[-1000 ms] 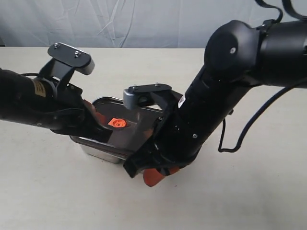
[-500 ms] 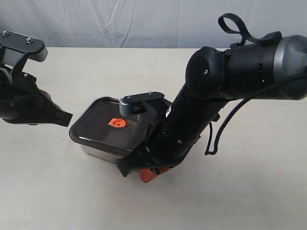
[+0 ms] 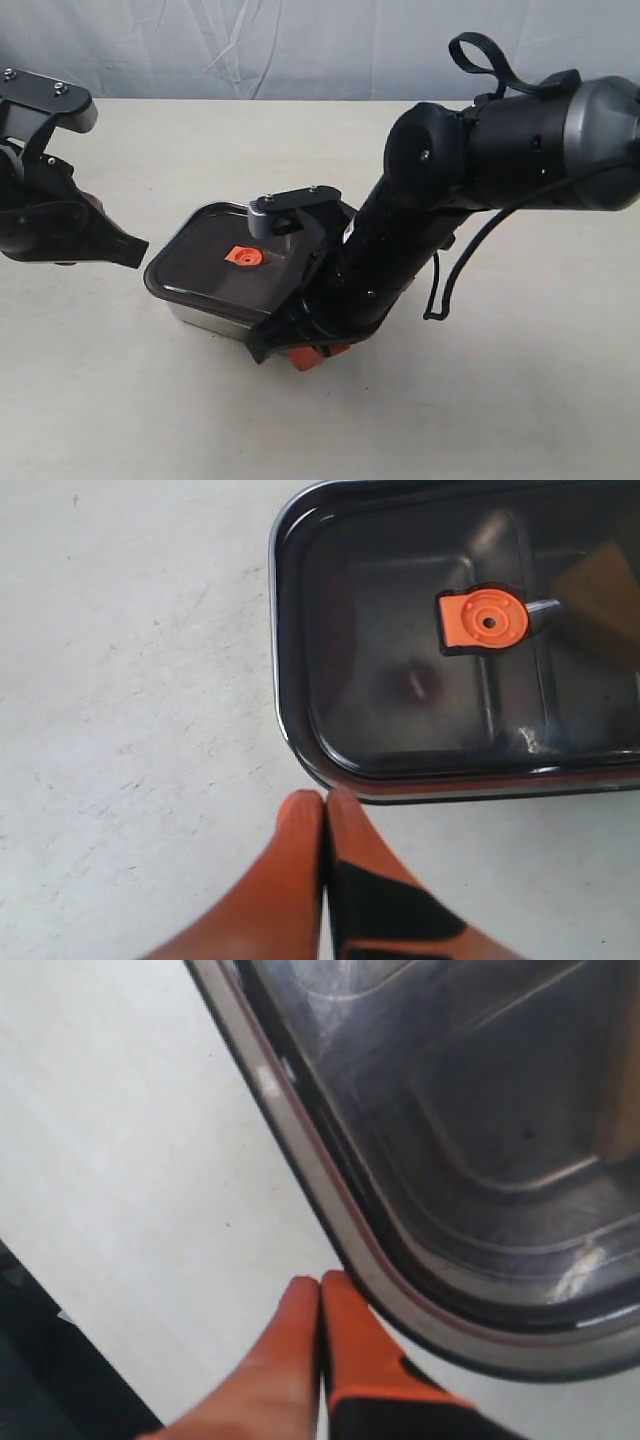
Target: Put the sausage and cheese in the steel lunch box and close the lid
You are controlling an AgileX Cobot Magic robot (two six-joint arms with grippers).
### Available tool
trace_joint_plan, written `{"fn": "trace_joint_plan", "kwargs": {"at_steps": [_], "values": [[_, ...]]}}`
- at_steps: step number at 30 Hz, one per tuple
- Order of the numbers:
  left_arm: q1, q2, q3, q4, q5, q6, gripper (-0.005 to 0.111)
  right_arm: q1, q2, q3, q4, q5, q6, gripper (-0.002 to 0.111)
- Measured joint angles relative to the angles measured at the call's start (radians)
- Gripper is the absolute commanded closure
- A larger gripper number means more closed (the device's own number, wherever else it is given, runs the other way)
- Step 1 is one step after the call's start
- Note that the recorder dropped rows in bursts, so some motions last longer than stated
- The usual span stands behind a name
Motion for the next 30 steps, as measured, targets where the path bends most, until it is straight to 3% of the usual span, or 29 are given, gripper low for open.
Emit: {"fn": "trace_joint_plan", "kwargs": {"at_steps": [9,22,30], "values": [[0.0,0.0,0.0,0.0,0.004,0.0,0.107,0.0,-0.078,0.0,-0.061,-0.071,0.037,0.108],[0.0,0.0,0.0,0.0,0.004,0.0,0.107,0.0,-0.006,0.0,-0.1,-0.08,0.063,0.108],[0.0,0.0,0.006,-0.23,0.092,0.139,0.107,0.0,-0.006,0.0,-0.1,-0.11,0.066,0.108]]}}
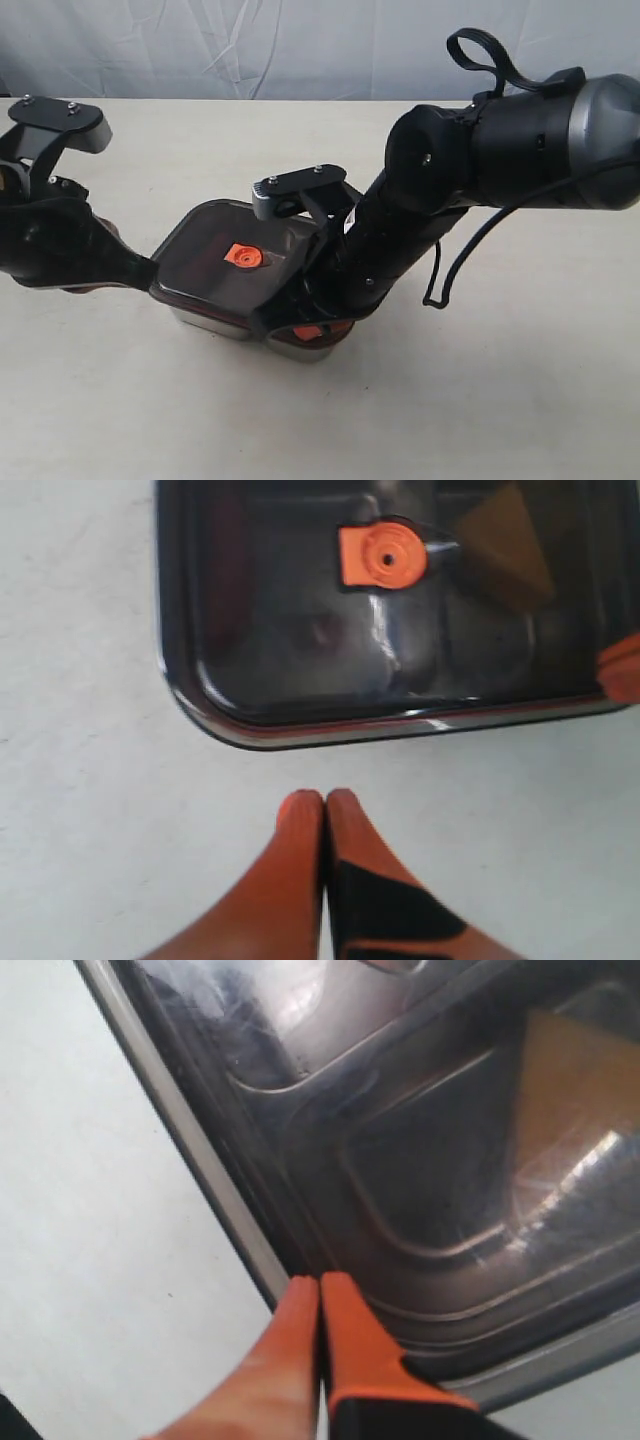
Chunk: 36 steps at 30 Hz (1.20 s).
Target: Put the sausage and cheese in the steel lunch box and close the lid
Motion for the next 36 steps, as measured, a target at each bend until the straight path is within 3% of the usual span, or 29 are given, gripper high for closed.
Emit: {"fn": "trace_joint_plan", "kwargs": {"at_steps": [4,12,19,36], "values": [[0.0,0.014,0.023,-0.092,0.005,0.065,0.107,0.0,0.0,0.0,0.0,-0.004,0.0,0.108],[0.0,0.158,0.033,-0.113,-0.011,0.077,0.107,0.0,0.0,0.0,0.0,-0.011,0.0,0.108],[0.0,0.271,0.036,-0.151,-0.108,0.091,0.107,0.0,0.001,0.0,0.0,-0.013,0.0,0.108],[0.0,0.289,0.036,-0.181,-0.189,0.107,0.107,0.0,-0.007,0.0,-0.038,-0.039,0.028,0.108]]}}
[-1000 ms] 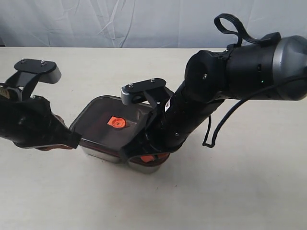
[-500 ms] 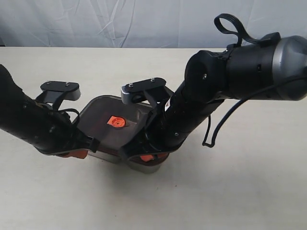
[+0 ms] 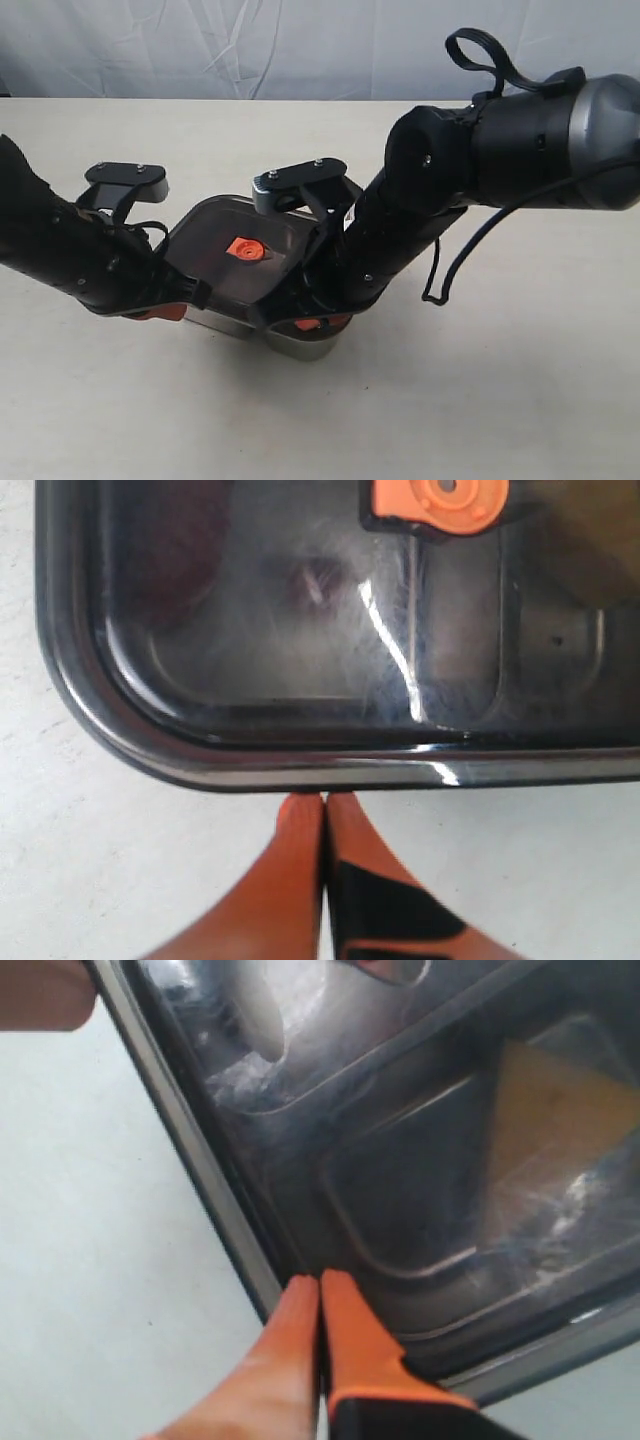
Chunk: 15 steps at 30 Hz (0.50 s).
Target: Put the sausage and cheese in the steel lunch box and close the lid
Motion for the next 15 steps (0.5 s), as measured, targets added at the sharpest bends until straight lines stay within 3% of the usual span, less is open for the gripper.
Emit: {"fn": "trace_joint_plan", "kwargs": {"at_steps": [3,5,8,15], "values": [[0.0,0.0,0.0,0.0,-0.002,0.0,0.107,0.0,-0.079,0.0,-0.183,-0.017,0.165,0.108],[0.0,0.0,0.0,0.0,-0.002,0.002,0.107,0.0,-0.127,-0.002,-0.293,0.069,0.279,0.108],[0.0,0.0,0.0,0.0,-0.007,0.002,0.107,0.0,-0.13,-0.002,-0.326,0.18,0.313,0.108],[0.0,0.0,0.0,0.0,-0.011,0.01,0.107,0.0,-0.068,-0.002,-0.265,0.202,0.283,0.108]]}}
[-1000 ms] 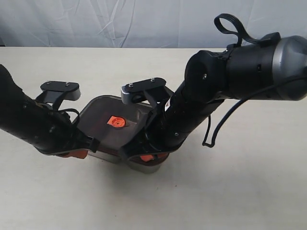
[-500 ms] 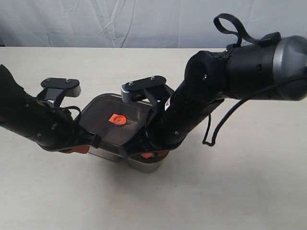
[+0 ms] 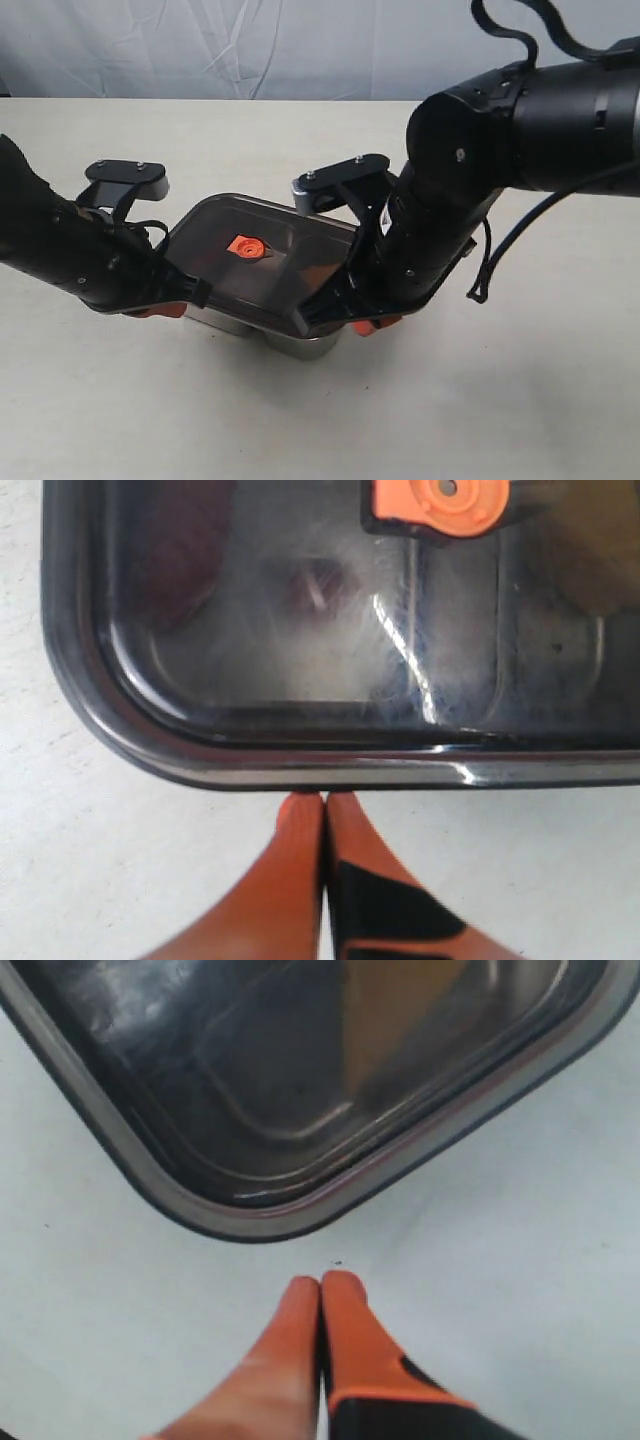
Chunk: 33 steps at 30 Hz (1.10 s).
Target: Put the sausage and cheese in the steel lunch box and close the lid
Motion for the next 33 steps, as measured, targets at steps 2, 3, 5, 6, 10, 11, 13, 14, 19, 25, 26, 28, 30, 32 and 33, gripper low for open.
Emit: {"fn": "trace_joint_plan", "kwargs": {"at_steps": [2,3,5,6,10,11,13,14,19,25,26,28,30,32,33], "values": [[0.0,0.0,0.0,0.0,-0.002,0.006,0.107,0.0,0.029,0.0,0.025,-0.008,-0.02,0.108],[0.0,0.0,0.0,0.0,-0.002,0.006,0.107,0.0,0.044,0.0,0.032,-0.017,-0.025,0.108],[0.0,0.0,0.0,0.0,-0.002,0.007,0.107,0.0,0.054,0.0,0.036,-0.027,-0.029,0.108],[0.0,0.0,0.0,0.0,-0.002,0.007,0.107,0.0,0.061,0.0,0.036,-0.037,-0.029,0.108],[0.0,0.0,0.0,0.0,-0.004,0.01,0.107,0.0,0.077,0.0,0.042,-0.054,-0.029,0.108],[0.0,0.0,0.0,0.0,-0.006,0.01,0.107,0.0,0.078,0.0,0.042,-0.056,-0.029,0.108],[0.0,0.0,0.0,0.0,-0.006,0.01,0.107,0.0,0.078,0.0,0.044,-0.063,-0.03,0.108],[0.0,0.0,0.0,0.0,-0.006,0.01,0.107,0.0,0.078,0.0,0.044,-0.069,-0.03,0.108],[0.0,0.0,0.0,-0.002,0.01,0.01,0.107,0.0,0.078,0.0,0.044,-0.074,-0.03,0.108],[0.0,-0.059,0.0,-0.002,0.075,0.01,0.107,0.0,0.078,0.0,0.044,-0.079,-0.031,0.108],[0.0,-0.079,0.0,-0.002,0.077,0.01,0.107,0.0,0.078,0.0,0.044,-0.081,-0.031,0.108],[0.0,-0.136,-0.002,-0.002,0.079,0.01,0.107,0.0,0.078,0.0,0.044,-0.081,-0.033,0.108],[0.0,-0.185,-0.016,0.005,0.064,0.012,0.107,0.0,0.078,0.0,0.044,-0.083,-0.033,0.108],[0.005,-0.223,-0.029,0.025,0.033,0.012,0.107,0.0,0.078,0.0,0.044,-0.081,-0.033,0.108],[0.014,-0.23,-0.038,0.037,0.021,0.012,0.107,0.0,0.078,0.0,0.044,-0.079,-0.033,0.108]]}}
